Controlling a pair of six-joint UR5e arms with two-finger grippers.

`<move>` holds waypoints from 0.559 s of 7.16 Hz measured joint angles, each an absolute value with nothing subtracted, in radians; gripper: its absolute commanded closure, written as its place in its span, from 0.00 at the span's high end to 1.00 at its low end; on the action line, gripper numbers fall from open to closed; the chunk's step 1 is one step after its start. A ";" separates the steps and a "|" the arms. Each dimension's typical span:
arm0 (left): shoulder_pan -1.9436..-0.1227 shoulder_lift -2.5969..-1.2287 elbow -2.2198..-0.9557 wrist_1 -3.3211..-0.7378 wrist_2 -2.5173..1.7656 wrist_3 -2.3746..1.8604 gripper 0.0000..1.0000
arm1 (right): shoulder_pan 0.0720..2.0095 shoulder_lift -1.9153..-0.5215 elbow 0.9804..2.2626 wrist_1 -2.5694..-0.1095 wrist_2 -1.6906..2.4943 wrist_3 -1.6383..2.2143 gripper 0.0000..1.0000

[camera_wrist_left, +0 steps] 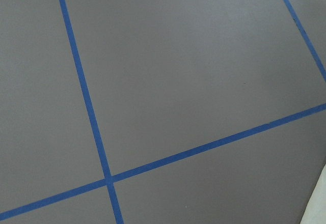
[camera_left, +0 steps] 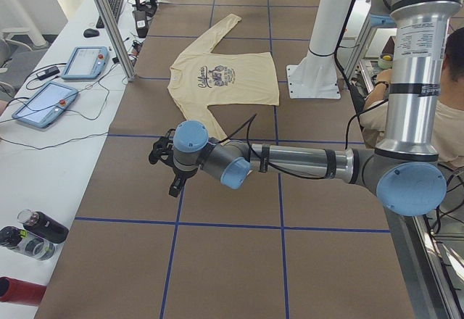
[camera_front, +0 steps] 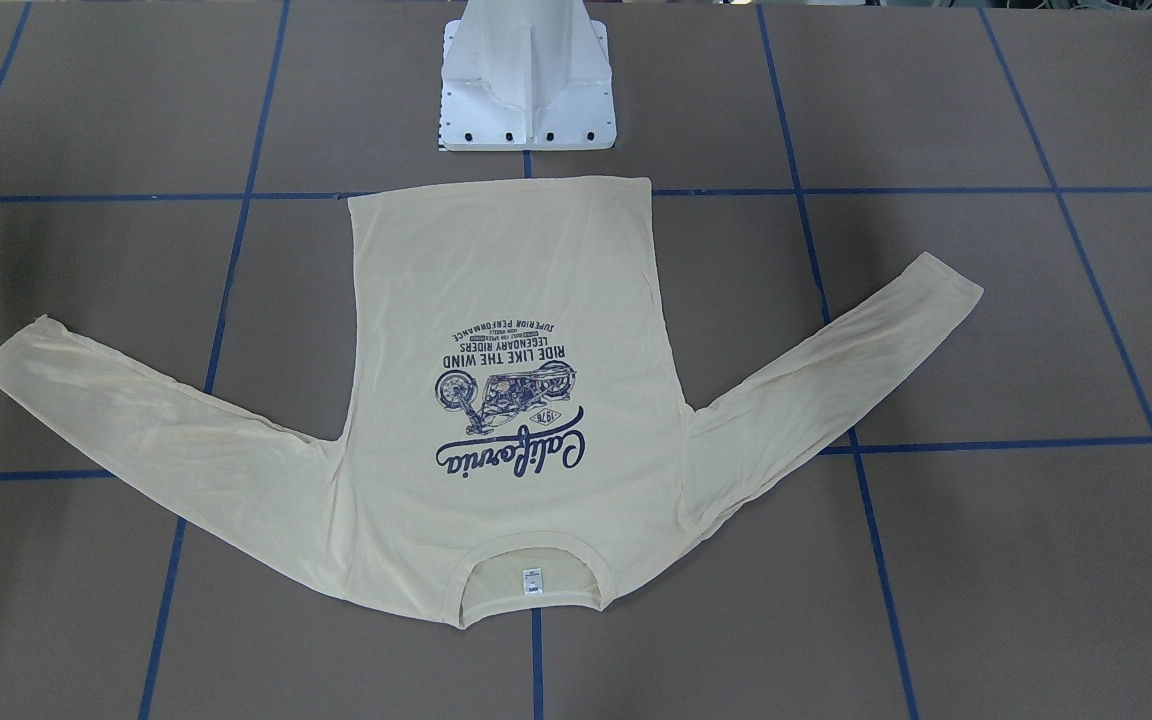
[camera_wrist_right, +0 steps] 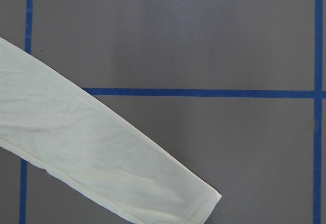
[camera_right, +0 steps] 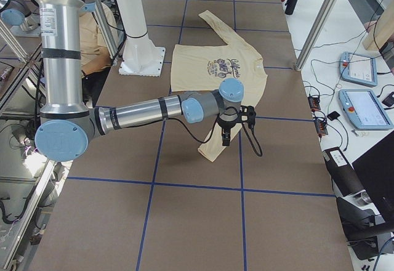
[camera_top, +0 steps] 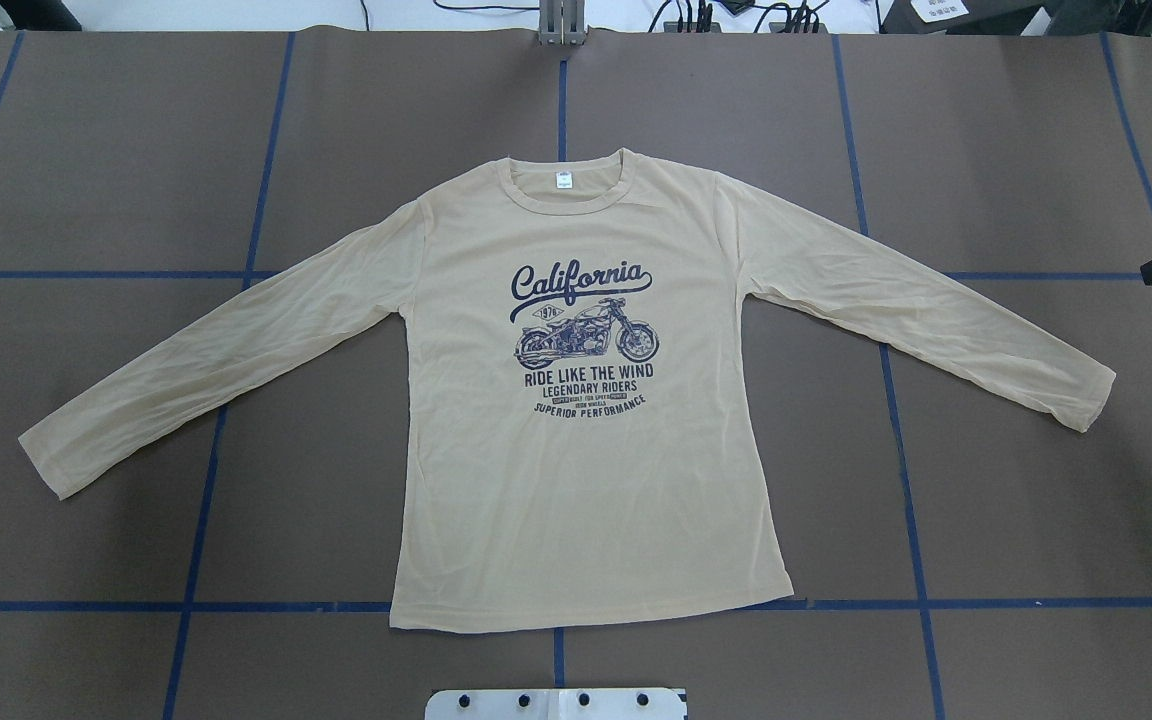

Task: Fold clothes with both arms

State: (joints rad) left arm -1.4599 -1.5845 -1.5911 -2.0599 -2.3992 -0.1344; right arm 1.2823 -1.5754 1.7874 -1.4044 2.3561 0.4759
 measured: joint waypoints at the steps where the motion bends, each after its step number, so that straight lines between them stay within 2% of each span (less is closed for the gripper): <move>1: -1.458 -1.585 -1.588 -2.064 -2.398 -0.135 1.00 | 1.266 -1.575 1.774 -1.379 2.338 0.521 0.98; 4: -1.456 -1.585 -1.585 -2.064 -2.397 -0.151 1.00 | 1.255 -1.556 1.644 -1.363 2.342 0.607 0.94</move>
